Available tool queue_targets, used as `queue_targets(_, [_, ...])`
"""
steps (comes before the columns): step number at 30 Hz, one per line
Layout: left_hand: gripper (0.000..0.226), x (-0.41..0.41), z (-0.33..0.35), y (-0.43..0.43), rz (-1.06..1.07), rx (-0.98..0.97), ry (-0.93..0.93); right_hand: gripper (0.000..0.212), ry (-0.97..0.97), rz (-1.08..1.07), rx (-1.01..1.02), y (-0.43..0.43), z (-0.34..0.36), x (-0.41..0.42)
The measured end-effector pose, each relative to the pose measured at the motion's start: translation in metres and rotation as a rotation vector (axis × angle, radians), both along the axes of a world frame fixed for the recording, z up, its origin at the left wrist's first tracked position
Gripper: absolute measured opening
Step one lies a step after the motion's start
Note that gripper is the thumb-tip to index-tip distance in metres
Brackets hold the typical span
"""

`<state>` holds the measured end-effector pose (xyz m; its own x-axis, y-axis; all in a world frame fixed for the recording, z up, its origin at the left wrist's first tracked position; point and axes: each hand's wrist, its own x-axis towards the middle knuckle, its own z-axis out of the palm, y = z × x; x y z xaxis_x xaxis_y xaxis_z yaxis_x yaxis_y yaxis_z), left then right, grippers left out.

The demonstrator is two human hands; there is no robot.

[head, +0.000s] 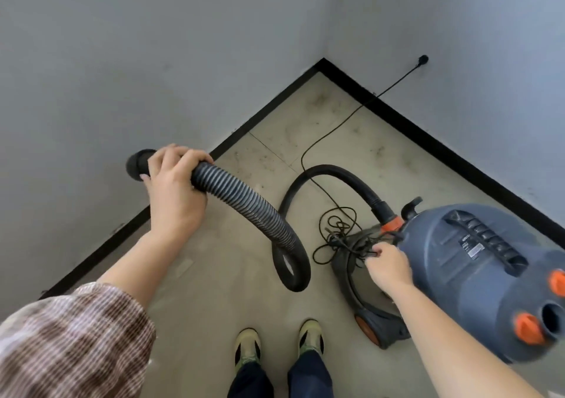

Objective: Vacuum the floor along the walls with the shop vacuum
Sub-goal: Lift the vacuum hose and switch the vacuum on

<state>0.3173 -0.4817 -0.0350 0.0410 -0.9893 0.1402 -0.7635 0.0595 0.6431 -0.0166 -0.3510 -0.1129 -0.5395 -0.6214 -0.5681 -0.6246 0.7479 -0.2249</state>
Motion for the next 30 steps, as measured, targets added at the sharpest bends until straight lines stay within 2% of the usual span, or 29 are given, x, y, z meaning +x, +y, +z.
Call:
queue_targets(2, [0.046, -0.033, -0.003, 0.002, -0.110, 0.060, -0.078, 0.045, 0.152, 0.071, -0.131, -0.001, 0.015, -0.016])
queue_targets(4, [0.043, -0.066, -0.008, 0.003, -0.171, 0.126, -0.103, 0.046, 0.329, 0.173, -0.168, 0.002, 0.029, -0.043])
queue_targets(6, [0.042, -0.099, -0.014, 0.006, -0.215, 0.198, -0.112, 0.055, 0.455, 0.188, -0.110, 0.012, 0.041, -0.077])
queue_targets(8, [0.044, -0.129, -0.021, 0.012, -0.254, 0.256, -0.124, 0.068, 0.503, 0.155, -0.013, 0.025, 0.045, -0.111])
queue_targets(12, [0.040, -0.180, -0.041, 0.023, -0.279, 0.313, -0.130, 0.082, 0.490, 0.142, 0.053, 0.034, 0.035, -0.167])
queue_targets(16, [0.036, -0.219, -0.056, 0.030, -0.212, 0.354, -0.184, 0.073, 0.479, 0.161, -0.012, 0.037, 0.014, -0.195])
queue_targets(21, [0.035, -0.251, -0.057, 0.027, -0.242, 0.358, -0.291, 0.071, 0.504, 0.182, -0.134, 0.061, -0.004, -0.216])
queue_targets(30, [0.041, -0.310, -0.045, 0.037, -0.370, 0.350, -0.318, 0.077, 0.441, -0.021, -0.066, 0.137, 0.005, -0.268])
